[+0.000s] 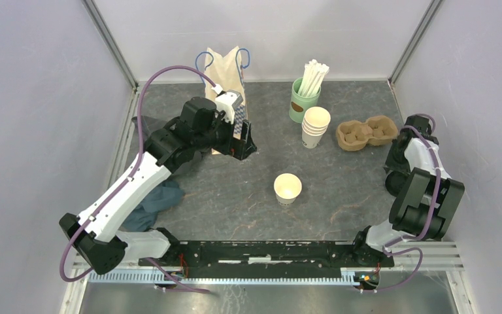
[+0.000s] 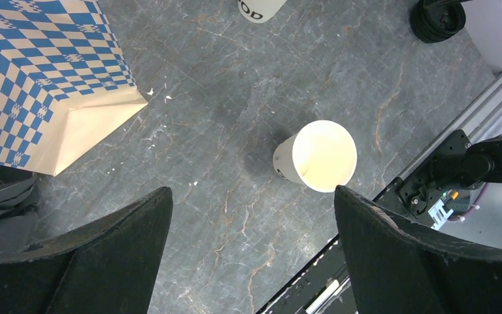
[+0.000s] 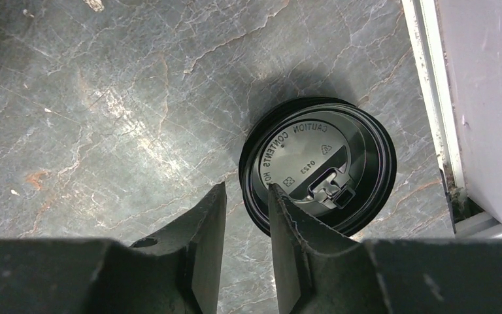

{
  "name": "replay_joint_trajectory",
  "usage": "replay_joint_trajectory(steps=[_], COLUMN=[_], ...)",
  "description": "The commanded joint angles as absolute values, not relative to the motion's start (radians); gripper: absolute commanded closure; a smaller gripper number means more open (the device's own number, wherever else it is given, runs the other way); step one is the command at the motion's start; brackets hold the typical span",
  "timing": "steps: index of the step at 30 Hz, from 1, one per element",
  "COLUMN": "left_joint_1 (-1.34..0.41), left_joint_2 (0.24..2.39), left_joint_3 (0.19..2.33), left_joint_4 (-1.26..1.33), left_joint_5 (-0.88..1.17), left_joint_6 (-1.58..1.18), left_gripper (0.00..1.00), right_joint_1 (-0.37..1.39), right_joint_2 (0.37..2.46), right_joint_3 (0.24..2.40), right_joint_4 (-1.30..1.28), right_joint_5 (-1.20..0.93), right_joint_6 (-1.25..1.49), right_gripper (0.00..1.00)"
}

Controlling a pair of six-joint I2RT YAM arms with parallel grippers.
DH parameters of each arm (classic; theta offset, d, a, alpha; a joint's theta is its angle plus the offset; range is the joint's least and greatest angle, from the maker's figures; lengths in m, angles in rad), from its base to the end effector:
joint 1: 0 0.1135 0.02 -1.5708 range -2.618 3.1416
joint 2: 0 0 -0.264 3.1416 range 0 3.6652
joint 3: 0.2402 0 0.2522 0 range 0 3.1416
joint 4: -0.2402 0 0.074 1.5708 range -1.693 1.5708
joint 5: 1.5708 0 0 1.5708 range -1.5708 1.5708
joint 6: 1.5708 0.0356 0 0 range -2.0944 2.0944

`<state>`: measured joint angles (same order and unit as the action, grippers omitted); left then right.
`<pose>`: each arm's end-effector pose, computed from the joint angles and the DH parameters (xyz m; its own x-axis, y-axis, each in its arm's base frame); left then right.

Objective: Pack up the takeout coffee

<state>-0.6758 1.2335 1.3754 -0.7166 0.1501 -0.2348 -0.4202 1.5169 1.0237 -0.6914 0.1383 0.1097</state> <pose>0.1982 -0.1657 0.3973 -0.5791 0.1695 -0.7974 0.5981 0.7530 -0.2743 0.2638 -0.1232 0.2128 -0.7912 0.4723 -0.3884 0.5414 0.8364 -0.0857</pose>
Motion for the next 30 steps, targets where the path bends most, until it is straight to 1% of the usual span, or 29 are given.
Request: replay_joint_trajectory(steps=[1, 5, 9, 21, 30], left_joint_1=[-0.678, -0.678, -0.678, -0.679, -0.678], left_joint_2=[1.236, 1.239, 1.240, 1.238, 1.240], left_joint_3=[1.411, 1.410, 1.410, 1.407, 1.407], left_joint_4=[-0.717, -0.716, -0.716, -0.716, -0.716], left_joint_5=[0.129, 0.129, 0.130, 0.130, 0.129], left_joint_6=[-0.178, -0.179, -0.179, -0.179, -0.178], left_gripper=[0.00, 0.00, 0.00, 0.00, 0.00], right_joint_1=[-0.429, -0.439, -0.442, -0.444, -0.444], right_joint_2=[1.530, 1.536, 1.548, 1.566, 1.576], right_joint_3=[1.024, 1.015, 1.020, 1.021, 1.026], right_joint_4=[-0.677, -0.673, -0.673, -0.668, -0.665], right_joint_5=[0.152, 0.153, 0.143, 0.123, 0.115], right_joint_6=[0.103, 0.100, 0.100, 0.096, 0.092], right_gripper=[0.65, 0.66, 0.72, 0.70, 0.76])
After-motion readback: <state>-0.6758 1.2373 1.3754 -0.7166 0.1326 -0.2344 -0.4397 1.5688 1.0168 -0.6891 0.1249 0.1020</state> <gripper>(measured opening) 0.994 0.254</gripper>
